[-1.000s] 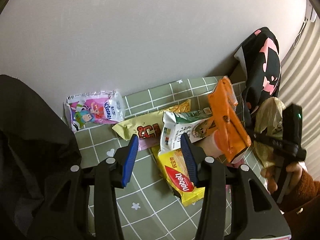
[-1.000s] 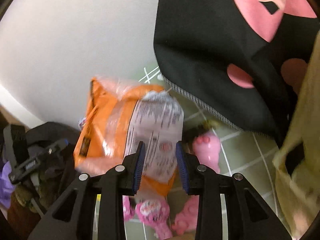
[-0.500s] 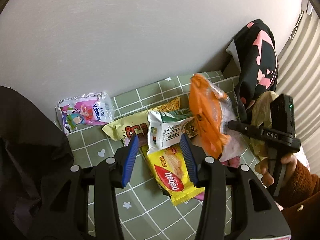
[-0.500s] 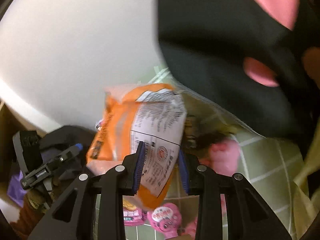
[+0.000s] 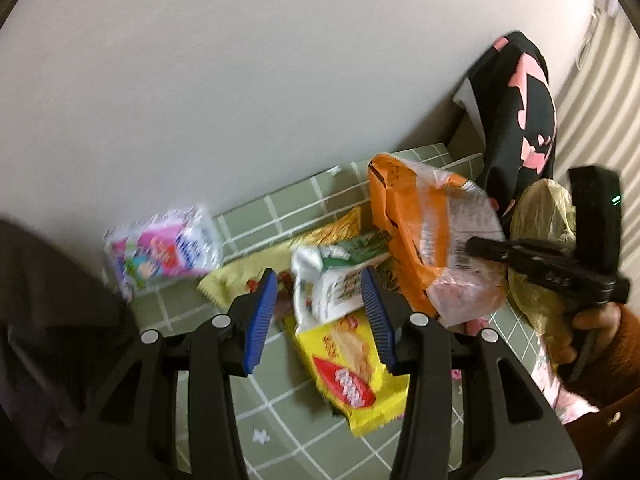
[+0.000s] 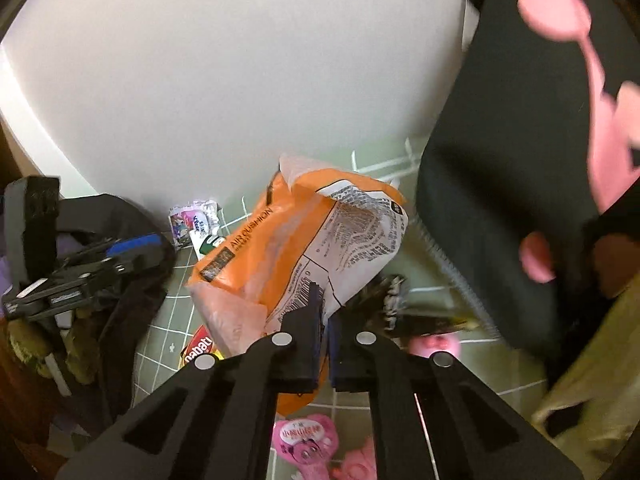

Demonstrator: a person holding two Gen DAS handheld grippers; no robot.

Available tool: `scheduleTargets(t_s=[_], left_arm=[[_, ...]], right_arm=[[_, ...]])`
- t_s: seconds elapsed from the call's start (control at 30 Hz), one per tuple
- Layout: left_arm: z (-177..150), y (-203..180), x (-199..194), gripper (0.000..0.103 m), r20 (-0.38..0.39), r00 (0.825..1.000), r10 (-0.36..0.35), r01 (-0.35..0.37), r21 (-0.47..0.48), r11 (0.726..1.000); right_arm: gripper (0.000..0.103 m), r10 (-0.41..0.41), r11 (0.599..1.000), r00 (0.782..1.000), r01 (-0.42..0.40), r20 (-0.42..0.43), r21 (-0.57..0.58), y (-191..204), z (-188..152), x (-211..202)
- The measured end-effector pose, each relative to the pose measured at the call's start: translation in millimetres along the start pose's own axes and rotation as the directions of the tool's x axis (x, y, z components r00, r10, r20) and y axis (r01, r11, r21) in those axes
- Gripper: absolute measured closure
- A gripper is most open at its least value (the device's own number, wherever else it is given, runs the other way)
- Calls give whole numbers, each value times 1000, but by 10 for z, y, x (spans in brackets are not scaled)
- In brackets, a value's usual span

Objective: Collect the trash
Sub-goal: 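Grasp the orange bag with the right gripper and lift it, then hold the orange bag in the right gripper while the left gripper approaches the milk carton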

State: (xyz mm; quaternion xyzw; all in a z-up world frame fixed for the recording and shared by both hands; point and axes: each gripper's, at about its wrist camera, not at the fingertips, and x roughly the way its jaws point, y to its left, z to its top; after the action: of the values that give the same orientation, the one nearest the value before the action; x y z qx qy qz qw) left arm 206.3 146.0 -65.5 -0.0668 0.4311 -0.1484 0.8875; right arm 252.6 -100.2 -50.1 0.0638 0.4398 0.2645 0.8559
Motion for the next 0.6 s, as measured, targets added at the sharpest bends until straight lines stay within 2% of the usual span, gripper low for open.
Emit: scheduleTargets(t_s=[0.03,0.17,0.27,0.37,0.43,0.5,0.6], left_arm=[[38,-21,34,61,-2,1000,-4,4,16,1000],[179,-163,215,61,-34,999,9,-5,109,994],[175,-320,356,61,-91,996,17,3,208,978],[60,-517,491,60,-149,987,65,-7,357,934],[-3,-603,529,58,-152,983,99,-23,438,899],[-14,-637,546,58,-159,981,115,-27,472,881],[38,-571,565,58,-172,978,115,-24,457,889]], right_arm=[[99,-15,1000,1000,15,6,-6,-110,-8,-118],[99,-78,997,996,78,39,6,-108,100,-358],[99,-125,992,991,124,43,28,-200,90,-485],[99,-136,990,990,134,37,48,-295,36,-555],[99,-139,989,990,137,30,54,-295,-1,-563],[99,-145,988,989,143,25,51,-293,-34,-565],[99,-148,988,989,146,26,53,-309,-44,-617]])
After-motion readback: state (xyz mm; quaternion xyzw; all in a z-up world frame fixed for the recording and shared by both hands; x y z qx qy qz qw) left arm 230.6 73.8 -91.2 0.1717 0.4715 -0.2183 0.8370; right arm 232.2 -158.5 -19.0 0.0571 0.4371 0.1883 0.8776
